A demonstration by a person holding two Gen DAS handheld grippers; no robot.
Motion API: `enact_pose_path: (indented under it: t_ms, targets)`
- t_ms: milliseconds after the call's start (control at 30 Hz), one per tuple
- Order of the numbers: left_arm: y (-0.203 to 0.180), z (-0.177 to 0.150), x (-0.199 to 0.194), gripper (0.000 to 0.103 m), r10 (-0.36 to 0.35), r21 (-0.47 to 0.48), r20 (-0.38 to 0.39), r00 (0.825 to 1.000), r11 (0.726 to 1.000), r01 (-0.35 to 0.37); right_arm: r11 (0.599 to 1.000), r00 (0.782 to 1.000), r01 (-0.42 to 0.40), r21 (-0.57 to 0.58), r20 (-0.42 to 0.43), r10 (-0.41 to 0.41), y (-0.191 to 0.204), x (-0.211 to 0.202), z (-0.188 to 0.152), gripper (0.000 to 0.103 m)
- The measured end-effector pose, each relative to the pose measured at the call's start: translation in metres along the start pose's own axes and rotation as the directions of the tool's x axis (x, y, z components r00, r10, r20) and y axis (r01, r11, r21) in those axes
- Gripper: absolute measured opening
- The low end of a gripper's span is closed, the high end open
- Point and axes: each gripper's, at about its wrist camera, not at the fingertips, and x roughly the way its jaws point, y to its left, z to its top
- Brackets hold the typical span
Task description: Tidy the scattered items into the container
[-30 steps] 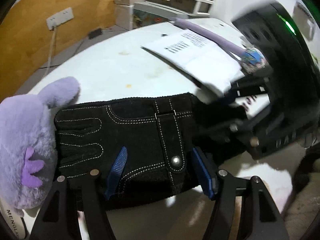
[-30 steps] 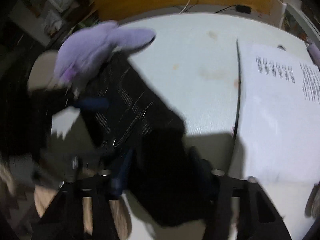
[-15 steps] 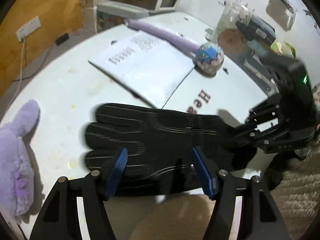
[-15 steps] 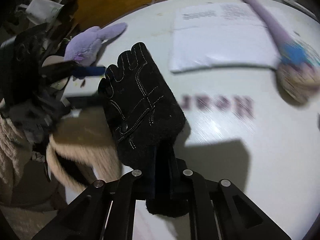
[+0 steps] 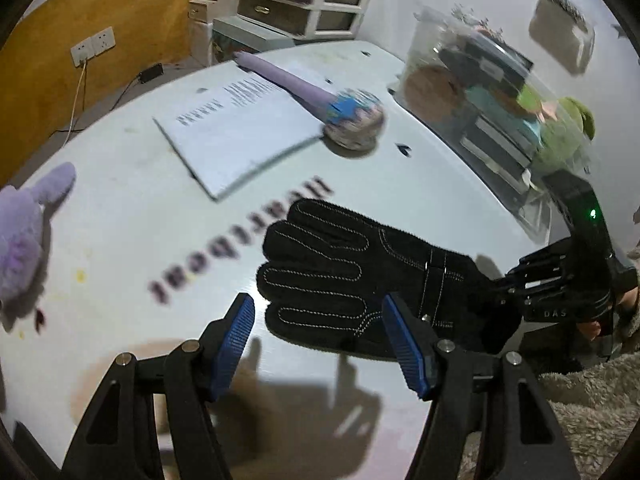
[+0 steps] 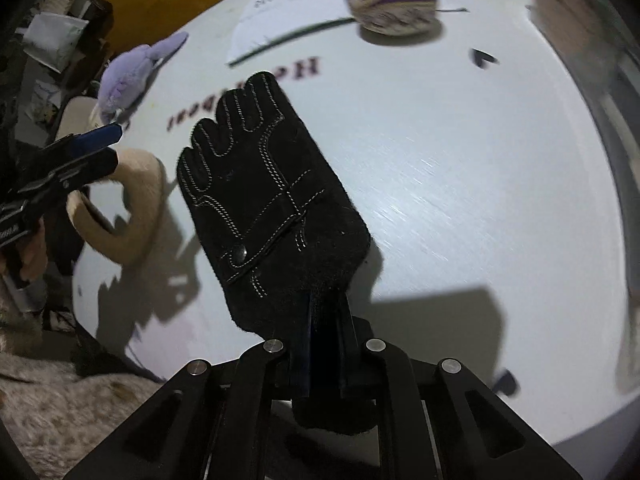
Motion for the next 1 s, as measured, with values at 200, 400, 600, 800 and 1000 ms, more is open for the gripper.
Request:
enact_pose_path:
  t_ms: [200, 400, 600, 800, 1000]
  targets:
    - [-0.037, -0.021, 0.037, 0.065, 0.029, -0.040, -0.039, 0.999, 0.999, -0.031, 0.986, 0.993, 0.117, -0.116, -0.018, -0.120, -0.037, -0.015, -0.020, 0.011]
    - [-0.055, -0.022, 0.062, 0.065, 0.087, -0.073, -0.049, 0.995, 0.993, -0.091, 0.928, 0.969, 0.240, -0.285, 0.008, -0.248, -0.063, -0.027, -0.013, 0.011]
    - [-0.068, -0.028, 0.082, 0.065, 0.134, -0.120, -0.082, 0.987, 0.982, -0.144, 0.872, 0.951, 0.295, -0.391, 0.035, -0.306, -0.069, -0.017, 0.003, 0.011]
    - [-0.069, -0.035, 0.094, 0.070, 0.181, -0.173, -0.099, 0.978, 0.965, -0.196, 0.914, 0.976, 0.210, -0.348, 0.020, -0.217, -0.081, -0.022, 0.009, 0.012]
    - [-0.074, -0.034, 0.096, 0.070, 0.235, -0.164, -0.095, 0.967, 0.955, -0.248, 0.943, 0.991, 0.136, -0.305, 0.040, -0.130, -0.087, -0.051, 0.010, 0.065]
